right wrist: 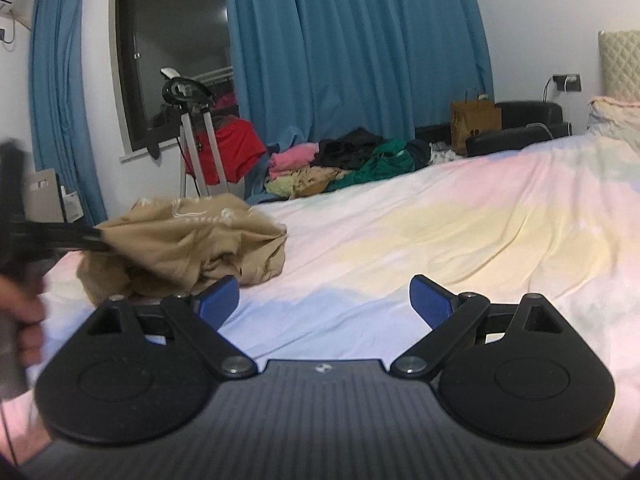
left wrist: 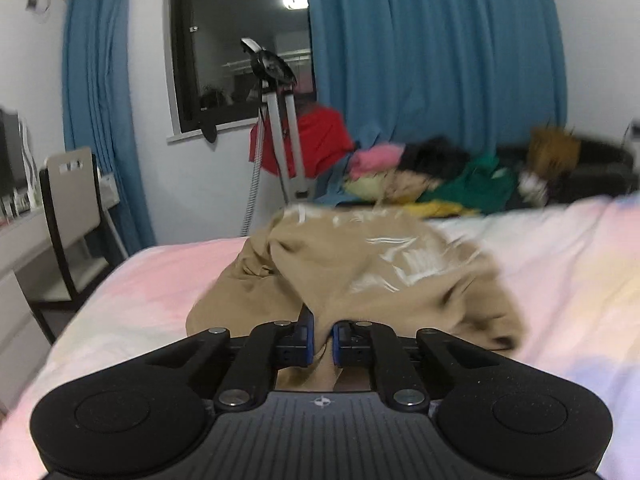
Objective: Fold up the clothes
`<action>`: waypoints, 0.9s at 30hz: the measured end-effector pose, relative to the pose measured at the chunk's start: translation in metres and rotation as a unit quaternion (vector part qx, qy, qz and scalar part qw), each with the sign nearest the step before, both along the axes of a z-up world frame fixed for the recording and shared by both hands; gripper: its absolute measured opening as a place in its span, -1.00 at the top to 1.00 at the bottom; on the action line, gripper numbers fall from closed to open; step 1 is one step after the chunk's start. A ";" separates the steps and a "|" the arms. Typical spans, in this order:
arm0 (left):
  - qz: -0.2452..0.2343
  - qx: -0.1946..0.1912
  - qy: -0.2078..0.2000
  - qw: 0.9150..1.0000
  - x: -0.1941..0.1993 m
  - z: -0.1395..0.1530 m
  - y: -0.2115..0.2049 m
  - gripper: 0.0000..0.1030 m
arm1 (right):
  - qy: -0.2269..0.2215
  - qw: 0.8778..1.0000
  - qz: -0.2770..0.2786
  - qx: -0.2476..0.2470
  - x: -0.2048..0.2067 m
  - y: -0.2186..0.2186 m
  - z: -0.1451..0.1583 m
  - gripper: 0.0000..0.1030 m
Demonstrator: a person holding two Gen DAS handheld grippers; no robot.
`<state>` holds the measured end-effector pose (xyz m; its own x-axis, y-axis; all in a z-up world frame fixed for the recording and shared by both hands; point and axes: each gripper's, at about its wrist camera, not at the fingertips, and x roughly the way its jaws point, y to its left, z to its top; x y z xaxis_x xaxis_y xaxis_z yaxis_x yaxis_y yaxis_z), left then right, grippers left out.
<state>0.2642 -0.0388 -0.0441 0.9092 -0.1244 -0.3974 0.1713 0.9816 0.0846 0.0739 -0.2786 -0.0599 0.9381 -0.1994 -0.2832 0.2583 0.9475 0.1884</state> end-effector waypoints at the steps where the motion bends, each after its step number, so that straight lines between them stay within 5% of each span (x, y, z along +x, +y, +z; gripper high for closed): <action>1: -0.002 -0.017 -0.001 1.000 -0.016 0.008 0.007 0.83 | -0.005 1.000 0.000 -0.004 -0.002 0.001 0.002 -0.82; 16: -0.032 -0.144 -0.053 0.988 -0.233 0.082 0.099 0.84 | -0.030 0.997 0.058 -0.038 -0.068 0.030 0.034 -0.82; 27: -0.006 -0.151 -0.040 0.988 -0.235 0.072 0.150 0.83 | 0.074 0.972 0.210 -0.075 -0.050 0.097 -0.001 -0.82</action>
